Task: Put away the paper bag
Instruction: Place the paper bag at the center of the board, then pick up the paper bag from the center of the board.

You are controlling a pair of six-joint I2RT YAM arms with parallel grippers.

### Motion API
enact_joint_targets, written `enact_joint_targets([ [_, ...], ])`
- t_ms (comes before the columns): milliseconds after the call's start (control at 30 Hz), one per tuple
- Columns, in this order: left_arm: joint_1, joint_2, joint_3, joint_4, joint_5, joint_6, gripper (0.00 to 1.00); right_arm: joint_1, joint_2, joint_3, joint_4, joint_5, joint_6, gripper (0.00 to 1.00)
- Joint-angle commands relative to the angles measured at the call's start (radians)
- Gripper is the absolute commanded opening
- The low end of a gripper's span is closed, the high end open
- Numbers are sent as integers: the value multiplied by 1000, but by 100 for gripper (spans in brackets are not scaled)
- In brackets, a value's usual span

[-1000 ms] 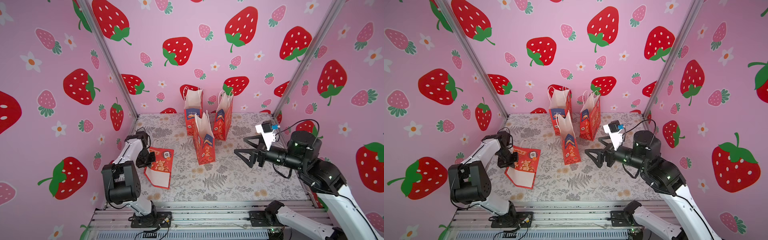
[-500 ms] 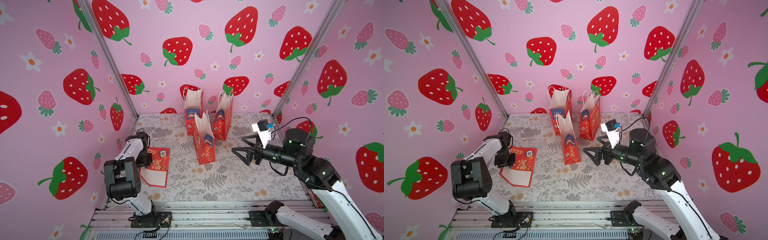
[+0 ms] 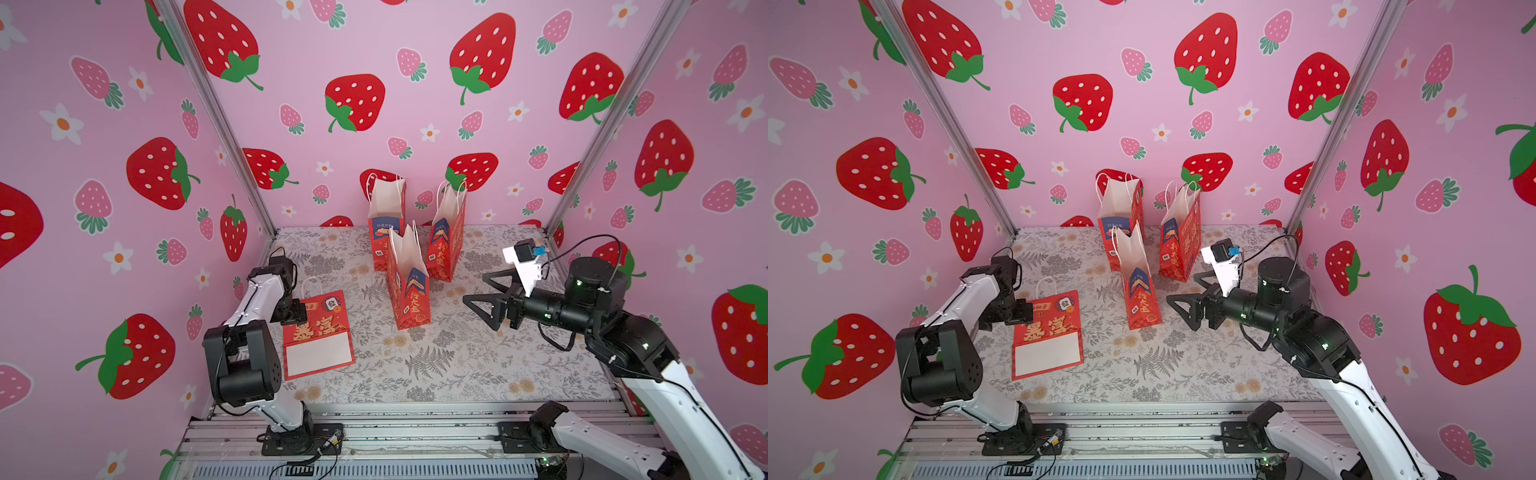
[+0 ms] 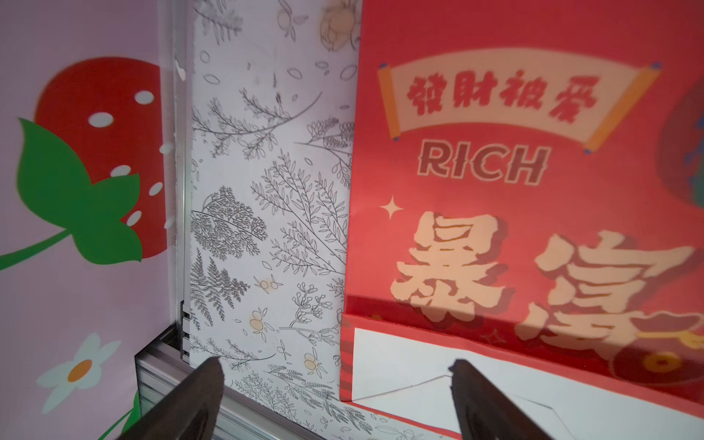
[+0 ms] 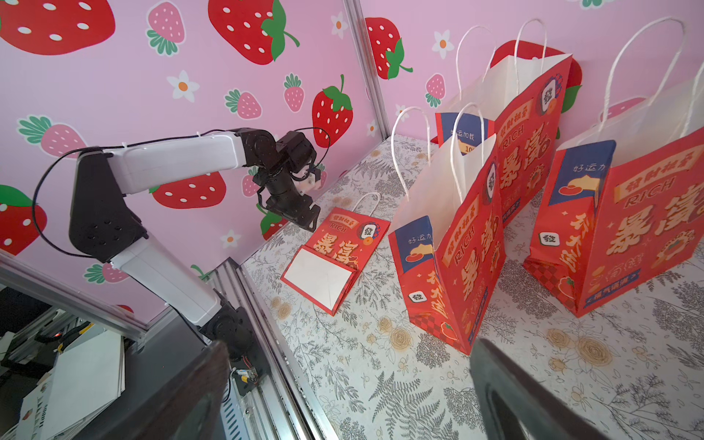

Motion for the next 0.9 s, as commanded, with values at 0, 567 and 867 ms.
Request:
enact_joint_targets([
  [0, -48, -93, 91, -38, 62, -27, 93, -7, -4, -11, 28, -1, -1, 99],
  [567, -712, -366, 131, 479, 45, -202, 91, -15, -5, -152, 223, 209, 52, 99],
  [867, -724, -562, -360, 914, -55, -262, 90, 5, 187, -226, 366, 230, 36, 91],
])
